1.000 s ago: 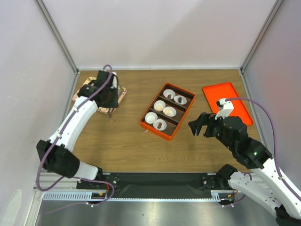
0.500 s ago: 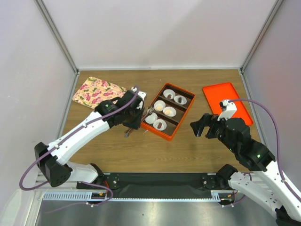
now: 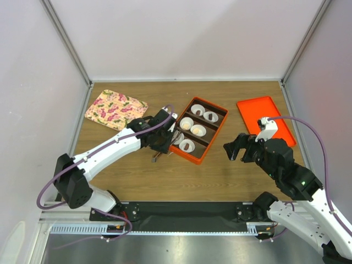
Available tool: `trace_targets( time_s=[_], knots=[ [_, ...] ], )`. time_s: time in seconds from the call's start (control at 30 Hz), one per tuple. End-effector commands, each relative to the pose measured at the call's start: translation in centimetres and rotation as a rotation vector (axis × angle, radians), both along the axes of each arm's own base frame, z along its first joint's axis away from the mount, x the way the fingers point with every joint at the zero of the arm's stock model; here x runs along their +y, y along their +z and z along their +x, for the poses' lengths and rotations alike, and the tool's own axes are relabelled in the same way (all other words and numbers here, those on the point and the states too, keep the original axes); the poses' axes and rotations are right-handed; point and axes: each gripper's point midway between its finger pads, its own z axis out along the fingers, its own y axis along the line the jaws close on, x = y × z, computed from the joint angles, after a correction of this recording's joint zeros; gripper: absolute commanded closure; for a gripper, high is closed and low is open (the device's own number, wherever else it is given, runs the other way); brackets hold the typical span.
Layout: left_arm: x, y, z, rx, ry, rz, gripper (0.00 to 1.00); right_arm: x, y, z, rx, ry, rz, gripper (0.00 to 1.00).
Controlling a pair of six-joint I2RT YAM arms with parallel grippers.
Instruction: Pack the chocolate
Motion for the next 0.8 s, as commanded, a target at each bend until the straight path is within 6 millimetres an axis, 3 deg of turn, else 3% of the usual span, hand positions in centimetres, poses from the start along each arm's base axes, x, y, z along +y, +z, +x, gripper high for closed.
trace_targets(
  time_s=[0.0, 0.33, 0.43, 0.53, 0.67, 0.77],
  knots=[
    [-0.7, 0.2, 1.2, -0.051, 0.024, -0.009, 0.67, -0.2, 2.3, 0.3, -0.049, -0.021, 0.036, 0.03],
    [-0.9, 1.2, 1.8, -0.07, 0.032, -0.016, 0.54, -0.2, 2.3, 0.3, -0.05, -0.02, 0.037, 0.03],
    [-0.9, 1.8, 1.8, -0.076, 0.032, -0.019, 0.54, -0.2, 2.5, 0.3, -0.053, -0.018, 0.041, 0.03],
    [-0.7, 3.4, 2.1, -0.11, 0.047, -0.03, 0.54, -0.1, 2.6, 0.3, -0.052, -0.017, 0.04, 0.03],
    [-1.2, 7.7, 3.0, -0.199, 0.056, -0.102, 0.56, -0.1, 2.7, 0.2, -0.05, -0.016, 0.046, 0.03],
    [-0.1, 10.2, 4.1, -0.259, 0.1, -0.111, 0.56, 0.1, 2.6, 0.2, -0.047, -0.01, 0.052, 0.03]
  ],
)
